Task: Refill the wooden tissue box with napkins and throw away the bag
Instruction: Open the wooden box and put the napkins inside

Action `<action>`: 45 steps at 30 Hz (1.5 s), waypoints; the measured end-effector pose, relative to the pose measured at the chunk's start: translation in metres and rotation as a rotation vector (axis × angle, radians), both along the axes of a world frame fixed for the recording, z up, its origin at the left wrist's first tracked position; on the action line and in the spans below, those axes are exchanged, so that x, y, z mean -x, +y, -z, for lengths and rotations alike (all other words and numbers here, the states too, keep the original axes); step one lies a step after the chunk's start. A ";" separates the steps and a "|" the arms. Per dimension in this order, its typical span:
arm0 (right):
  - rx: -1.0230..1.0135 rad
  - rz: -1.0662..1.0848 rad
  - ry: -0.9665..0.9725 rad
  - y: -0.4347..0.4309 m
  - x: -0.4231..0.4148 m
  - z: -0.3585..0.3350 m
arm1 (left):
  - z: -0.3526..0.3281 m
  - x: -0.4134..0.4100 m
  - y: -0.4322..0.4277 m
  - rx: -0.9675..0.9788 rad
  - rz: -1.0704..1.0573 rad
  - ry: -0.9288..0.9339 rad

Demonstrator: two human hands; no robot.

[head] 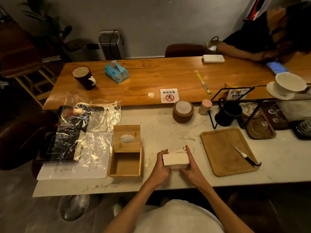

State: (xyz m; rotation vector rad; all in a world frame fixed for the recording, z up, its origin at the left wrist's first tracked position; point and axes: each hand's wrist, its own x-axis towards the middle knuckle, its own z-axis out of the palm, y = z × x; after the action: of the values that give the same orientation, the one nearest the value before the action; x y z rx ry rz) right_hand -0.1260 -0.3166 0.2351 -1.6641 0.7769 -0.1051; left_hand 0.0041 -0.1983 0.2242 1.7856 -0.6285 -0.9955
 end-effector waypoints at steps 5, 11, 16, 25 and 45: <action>0.010 -0.022 -0.022 -0.006 0.001 0.002 | -0.001 0.001 -0.003 0.011 -0.012 -0.032; -0.021 -0.023 -0.051 -0.003 -0.002 0.004 | -0.004 0.000 -0.005 -0.016 0.033 -0.036; 0.491 -0.259 0.059 -0.010 -0.008 -0.003 | -0.009 0.001 -0.003 -0.024 0.042 -0.034; 1.018 -0.733 0.541 -0.023 -0.058 -0.043 | -0.066 -0.016 0.037 -0.034 -0.039 -0.357; -1.166 0.711 -0.354 0.035 -0.040 -0.006 | -0.076 -0.172 0.128 -0.224 -0.161 0.378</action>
State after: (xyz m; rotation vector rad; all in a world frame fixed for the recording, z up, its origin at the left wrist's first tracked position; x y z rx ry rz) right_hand -0.0858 -0.2821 0.2409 -0.2207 0.8664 -0.3527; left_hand 0.1765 -0.0704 0.3000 1.7419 -0.1396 -1.2864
